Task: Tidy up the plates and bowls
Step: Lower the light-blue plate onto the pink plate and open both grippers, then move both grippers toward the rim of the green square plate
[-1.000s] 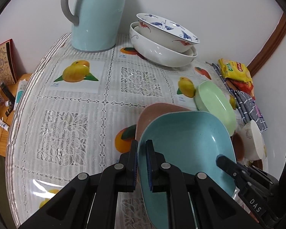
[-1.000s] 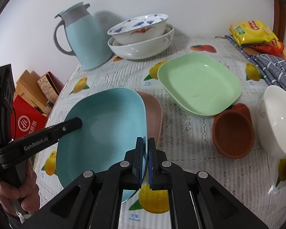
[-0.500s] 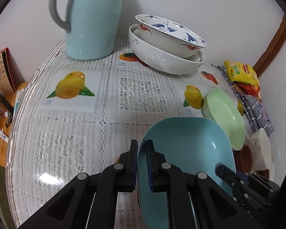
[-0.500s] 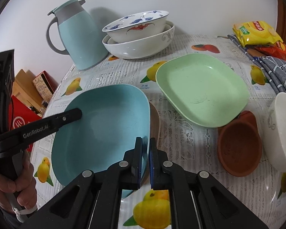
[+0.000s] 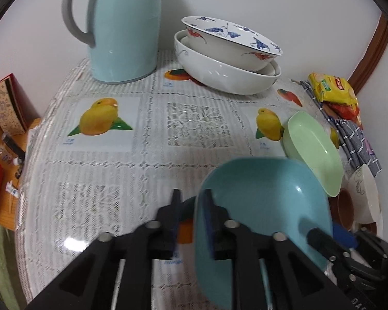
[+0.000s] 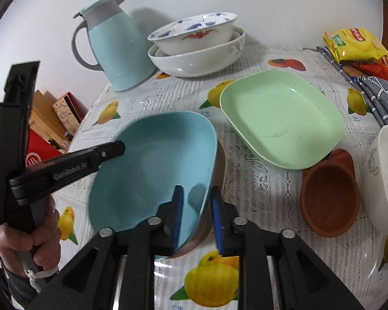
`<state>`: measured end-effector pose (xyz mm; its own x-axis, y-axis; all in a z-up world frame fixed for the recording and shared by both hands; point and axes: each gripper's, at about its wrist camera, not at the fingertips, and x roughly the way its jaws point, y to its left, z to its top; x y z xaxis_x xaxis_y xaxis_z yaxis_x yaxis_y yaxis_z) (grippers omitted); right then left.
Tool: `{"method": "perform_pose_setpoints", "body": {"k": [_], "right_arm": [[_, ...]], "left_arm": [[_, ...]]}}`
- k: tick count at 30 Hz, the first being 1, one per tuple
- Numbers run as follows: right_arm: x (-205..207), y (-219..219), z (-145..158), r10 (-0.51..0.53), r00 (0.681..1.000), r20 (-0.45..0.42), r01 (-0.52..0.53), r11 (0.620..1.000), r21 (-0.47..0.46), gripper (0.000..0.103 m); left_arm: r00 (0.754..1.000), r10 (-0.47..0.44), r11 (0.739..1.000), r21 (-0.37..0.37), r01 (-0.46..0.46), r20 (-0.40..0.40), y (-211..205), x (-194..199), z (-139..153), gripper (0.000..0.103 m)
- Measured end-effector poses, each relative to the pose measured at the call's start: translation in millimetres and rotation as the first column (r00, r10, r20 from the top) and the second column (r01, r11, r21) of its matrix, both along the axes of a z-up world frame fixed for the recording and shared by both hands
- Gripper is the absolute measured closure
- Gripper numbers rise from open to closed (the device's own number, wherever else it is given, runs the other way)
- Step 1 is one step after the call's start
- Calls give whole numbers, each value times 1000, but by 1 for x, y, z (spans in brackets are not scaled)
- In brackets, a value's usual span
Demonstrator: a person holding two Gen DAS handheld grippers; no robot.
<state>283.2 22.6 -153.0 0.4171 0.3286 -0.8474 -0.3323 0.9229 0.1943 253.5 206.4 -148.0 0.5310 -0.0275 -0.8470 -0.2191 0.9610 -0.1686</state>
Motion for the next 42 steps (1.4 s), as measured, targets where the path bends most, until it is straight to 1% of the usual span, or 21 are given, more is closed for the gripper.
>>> {"method": "perform_pose_setpoints", "body": {"k": [1,2,3,4,7,10,12,13,20,24,27,29,32,36,42], "right_arm": [[-3,-1,3,-7,1000,24,8,1000,-19,60],[-6,-3,7,-10,999,49,11,999,-32,57],[-9,-5,10,-9,998,59,11,999,-35,57],[-11,-8,13,-10,998,65,12,999,-31,57],[-14,-17,21,-22,997,73,23,999,-22,57],[-19,-26,29,-44,995,94,47,998,-39,55],[-23,-34,35,-66,991,114,72,996,-51,47],[-25,-39,39,-76,989,128,83,995,-50,46],[-39,-73,64,-131,973,192,145,987,-61,46],[-43,-91,75,-154,967,204,166,985,-46,46],[-46,-100,83,-170,960,222,185,982,-47,46],[-48,-103,89,-162,960,228,177,983,-47,46],[-50,-104,98,-153,958,242,177,981,-80,42],[-54,-102,108,-132,956,263,166,980,-111,38],[-53,-105,123,-120,952,281,155,982,-106,37]], "left_arm": [[1000,4,1000,9,-4,6,0,-3,2,71],[1000,9,1000,13,-10,10,1,-6,4,67],[1000,17,1000,14,-17,15,1,-9,6,62],[999,22,1000,13,-22,23,1,-13,9,61],[999,31,999,9,-31,27,0,-19,17,61],[998,40,999,8,-40,38,-4,-25,26,61],[998,38,999,-10,-38,57,-10,-30,33,61],[998,31,999,-16,-30,60,-13,-31,36,61],[996,14,1000,20,-16,87,-41,-43,58,61],[995,-2,999,38,-2,102,-59,-49,72,61],[991,-24,999,46,18,131,-70,-56,85,61],[990,-23,999,47,16,138,-74,-59,91,61],[989,-21,999,50,14,145,-80,-65,100,61],[987,-37,999,25,33,156,-89,-70,108,61],[985,-39,998,47,31,170,-103,-68,118,61]]}}
